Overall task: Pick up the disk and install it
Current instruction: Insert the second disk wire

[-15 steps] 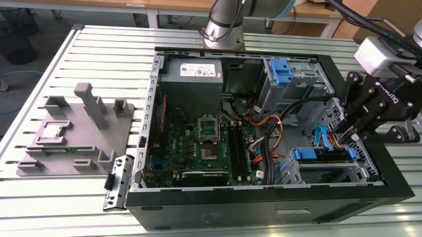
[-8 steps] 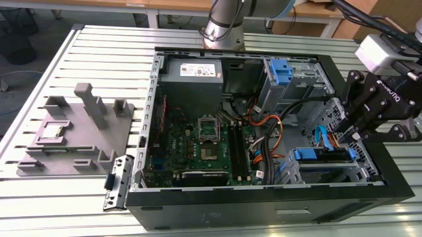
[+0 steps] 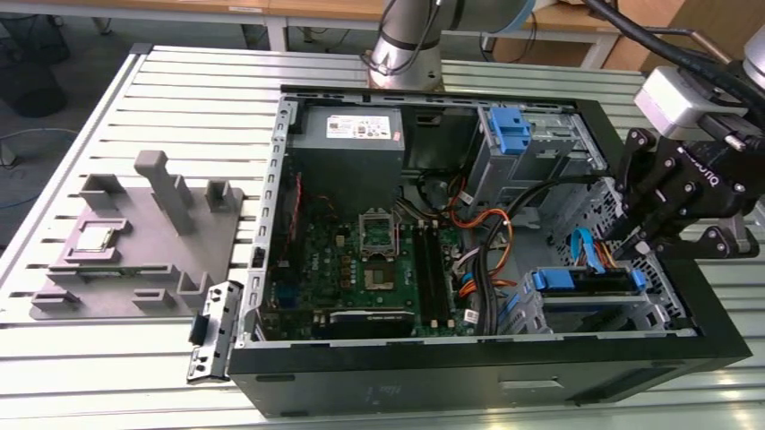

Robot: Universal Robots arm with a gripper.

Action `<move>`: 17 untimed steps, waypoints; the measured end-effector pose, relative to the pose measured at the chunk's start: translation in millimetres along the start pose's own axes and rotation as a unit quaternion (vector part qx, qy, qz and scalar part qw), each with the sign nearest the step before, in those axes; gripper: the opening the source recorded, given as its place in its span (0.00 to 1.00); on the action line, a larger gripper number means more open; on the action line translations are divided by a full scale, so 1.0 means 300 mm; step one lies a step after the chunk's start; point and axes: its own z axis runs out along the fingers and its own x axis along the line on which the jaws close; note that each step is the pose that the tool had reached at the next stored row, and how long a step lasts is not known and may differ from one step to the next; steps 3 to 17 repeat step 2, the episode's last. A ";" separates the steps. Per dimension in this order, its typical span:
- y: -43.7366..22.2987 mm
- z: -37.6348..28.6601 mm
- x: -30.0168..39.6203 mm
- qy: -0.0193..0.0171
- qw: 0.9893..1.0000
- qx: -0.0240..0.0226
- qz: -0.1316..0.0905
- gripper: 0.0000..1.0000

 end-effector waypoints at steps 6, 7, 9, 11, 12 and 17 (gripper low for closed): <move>0.000 0.000 0.000 0.000 1.000 0.000 0.000 0.29; 0.000 0.000 0.000 0.000 1.000 0.000 0.000 0.29; 0.000 0.000 0.000 0.000 1.000 0.000 0.000 0.29; 0.000 0.000 0.000 0.000 1.000 0.000 0.000 0.29; 0.000 0.000 0.000 0.000 1.000 0.000 0.000 0.29; 0.000 0.000 0.000 0.000 1.000 0.000 0.000 0.29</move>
